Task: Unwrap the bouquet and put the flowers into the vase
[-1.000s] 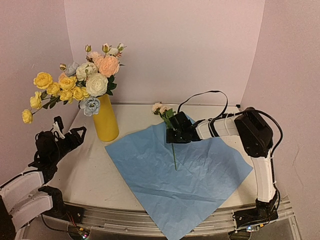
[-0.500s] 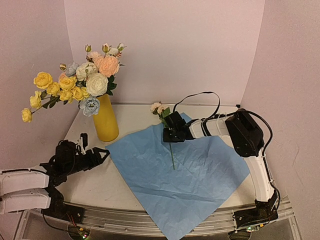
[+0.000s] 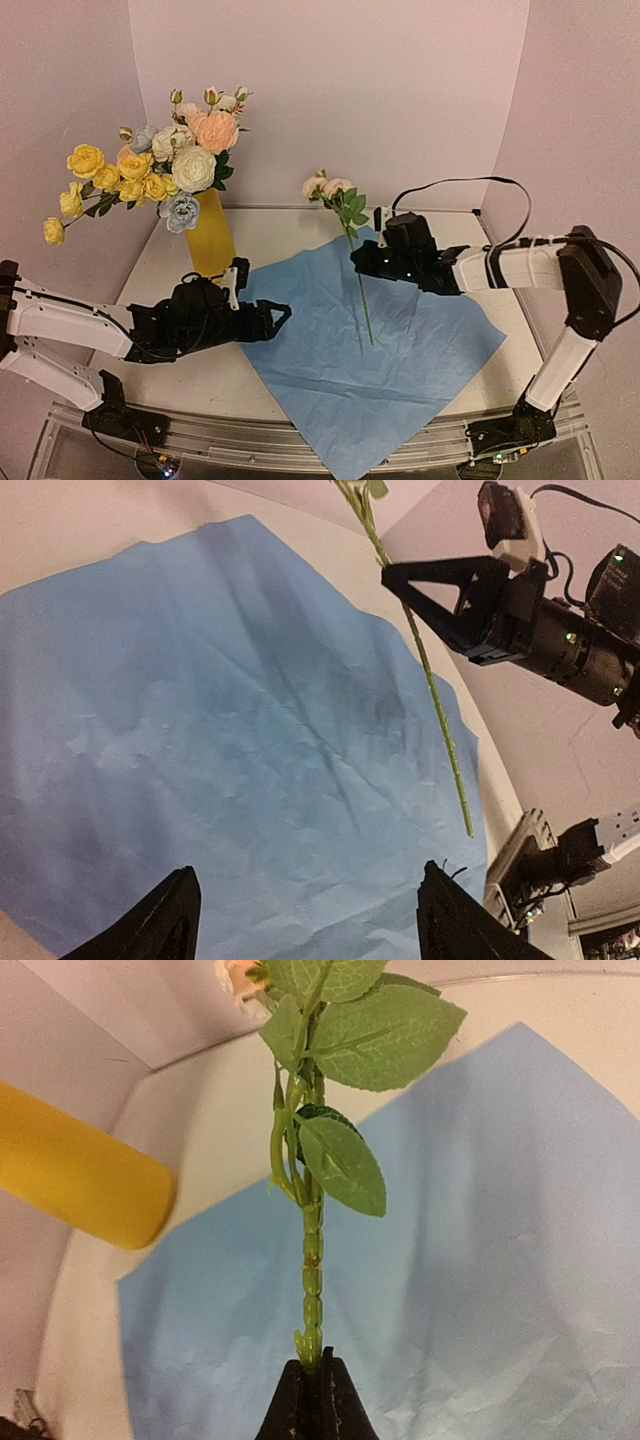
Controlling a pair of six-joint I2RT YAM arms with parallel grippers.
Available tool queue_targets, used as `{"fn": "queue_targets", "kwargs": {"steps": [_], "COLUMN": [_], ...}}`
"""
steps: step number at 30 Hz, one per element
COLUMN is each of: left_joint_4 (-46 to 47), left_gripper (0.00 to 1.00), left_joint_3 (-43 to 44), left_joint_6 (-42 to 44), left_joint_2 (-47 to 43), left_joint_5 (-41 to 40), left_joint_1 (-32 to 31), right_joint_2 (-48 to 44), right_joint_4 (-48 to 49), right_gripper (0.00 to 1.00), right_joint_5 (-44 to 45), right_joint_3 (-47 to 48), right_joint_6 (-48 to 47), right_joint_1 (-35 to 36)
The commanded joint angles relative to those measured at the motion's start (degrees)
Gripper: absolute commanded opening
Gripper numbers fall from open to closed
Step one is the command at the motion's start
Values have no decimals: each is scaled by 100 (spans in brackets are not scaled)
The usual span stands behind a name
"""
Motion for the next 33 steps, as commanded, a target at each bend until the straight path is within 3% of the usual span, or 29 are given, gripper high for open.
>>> {"fn": "queue_targets", "kwargs": {"steps": [1,7,14,20,21,23,24,25,27,28,33], "left_joint_4": [458,818,1039,1037,1034,1032,1032,1023,1008,991,834], "left_gripper": [77,78,75,51,38,26,11,0,0,0,0], "left_joint_3": [744,1734,2566,2863,2883,2895,2889,2877,2805,2711,2287], "left_joint_6": [139,483,722,810,891,1060,1167,1309,1476,1693,2221], "left_joint_2": [444,1070,1749,2235,2288,2317,2310,2291,2206,2103,1638], "left_joint_5": [-19,641,1122,1357,1283,1270,1072,1051,1054,1084,1154], "left_joint_1": [-452,-884,-901,-885,-886,-894,-887,-883,-884,-886,-880], "right_joint_2": [-1054,-1831,-2211,-2462,-2540,-2606,-2631,-2676,-2739,-2803,-2889], "right_joint_4": [1854,2806,3252,3565,3656,3677,3665,3636,3563,3417,2195], "right_gripper": [0,0,0,0,0,3,4,8,32,65,79], "right_joint_5": [-665,-810,-933,-1052,-1108,-1119,-1132,-1132,-1114,-1020,-512], "right_joint_3": [-812,-1433,-1646,-1882,-1952,-1998,-2027,-2044,-2059,-2030,-1364], "right_joint_6": [646,897,991,970,943,921,899,855,754,642,112], "right_joint_1": [175,494,673,743,755,764,760,764,760,760,737]}}
